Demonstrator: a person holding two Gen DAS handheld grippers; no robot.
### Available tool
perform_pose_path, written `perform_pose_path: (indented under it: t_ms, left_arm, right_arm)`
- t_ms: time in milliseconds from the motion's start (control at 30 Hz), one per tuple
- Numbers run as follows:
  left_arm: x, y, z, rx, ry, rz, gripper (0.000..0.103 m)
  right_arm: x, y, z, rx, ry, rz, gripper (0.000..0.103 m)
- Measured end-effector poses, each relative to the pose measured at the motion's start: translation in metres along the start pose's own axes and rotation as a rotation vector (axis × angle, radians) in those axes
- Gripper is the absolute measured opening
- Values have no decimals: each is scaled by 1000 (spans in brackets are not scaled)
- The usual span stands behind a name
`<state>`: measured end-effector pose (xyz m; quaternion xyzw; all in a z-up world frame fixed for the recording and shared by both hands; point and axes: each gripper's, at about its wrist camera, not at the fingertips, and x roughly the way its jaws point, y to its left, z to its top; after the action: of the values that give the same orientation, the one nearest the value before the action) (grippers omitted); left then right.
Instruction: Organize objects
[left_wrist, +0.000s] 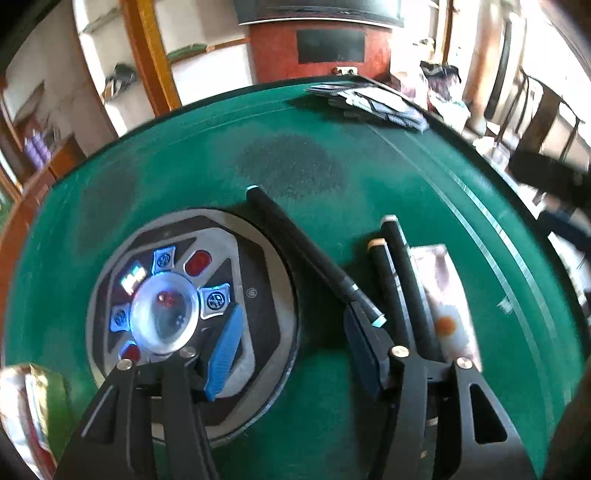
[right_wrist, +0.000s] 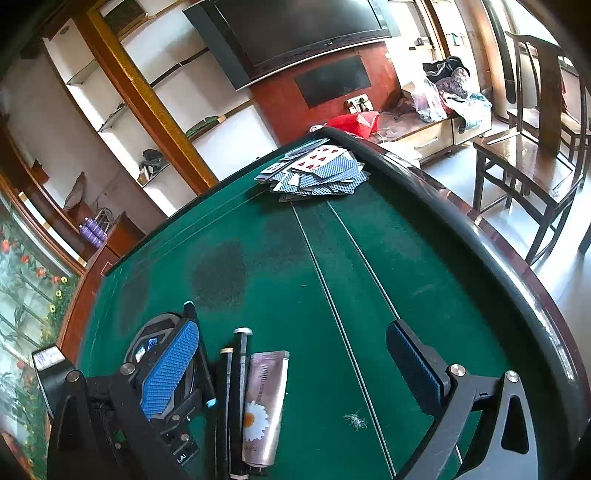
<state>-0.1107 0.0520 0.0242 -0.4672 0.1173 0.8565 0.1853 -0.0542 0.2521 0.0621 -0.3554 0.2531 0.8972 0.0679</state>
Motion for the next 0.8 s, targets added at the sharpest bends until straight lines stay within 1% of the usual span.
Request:
perform_pose_path:
  t_ms: [67,100,133,167,233,300,333,367,400,433,467,500,533,567,600,633,667,733,800]
  left_arm:
    - [-11,5,2,-41,-31,-32,67]
    - [-16,8,4,-63,-52,-33,76]
    - [-19,11,8,-87,-70,-24,81]
    - [-17,14,13,-111,-77,-3,82]
    - [-6,13,24,-131,-58,38,82]
    - [10,9,33,-129,-44,81,82]
    - [19,5,38,-115,-40,115,80]
    - [23,2,39,-100,-41,133,75]
    - [28,-1,40,-78,-39,153,57]
    - [35,-5,40,-52,-25,170,35]
    - [37,-4,38,-50,-16,154,28]
    - [36,-4,36,-53,-24,140,16]
    - [34,-5,35,-44,-24,136,14]
    - [33,-5,31,-31,-22,152,15]
    - [32,-5,28,-27,-25,153,14]
    - [29,-3,24,-29,-28,146,14]
    - [24,1,17,-39,-26,119,14]
    - [14,8,4,-62,-10,107,14]
    - [2,18,-12,-95,0,93,14]
  right_arm:
    - [-2,-2,1,13,-6,4,103]
    - [-2,-4,1,24,-8,7,103]
    - [-2,-4,1,30,-6,10,103]
    - [-1,-5,1,34,-3,14,103]
    - [1,-2,0,26,6,14,103]
    - [1,-1,0,17,7,10,103]
    - [1,-1,0,14,3,7,103]
    - [1,-1,0,14,-2,4,103]
    - [0,-2,0,14,-8,-3,103]
    - [0,-2,0,14,-9,-5,103]
    - [1,-2,0,14,-7,-2,103]
    - [1,-3,0,14,-6,-1,103]
    - [2,-2,-1,11,-4,-2,103]
    - [3,-2,-1,6,2,1,103]
    - [5,0,-1,1,10,8,103]
    - [5,1,-2,-5,15,12,103]
    - [6,3,-3,-14,23,20,103]
    - [8,6,-5,-26,38,59,103]
    - [10,10,-6,-34,62,130,103]
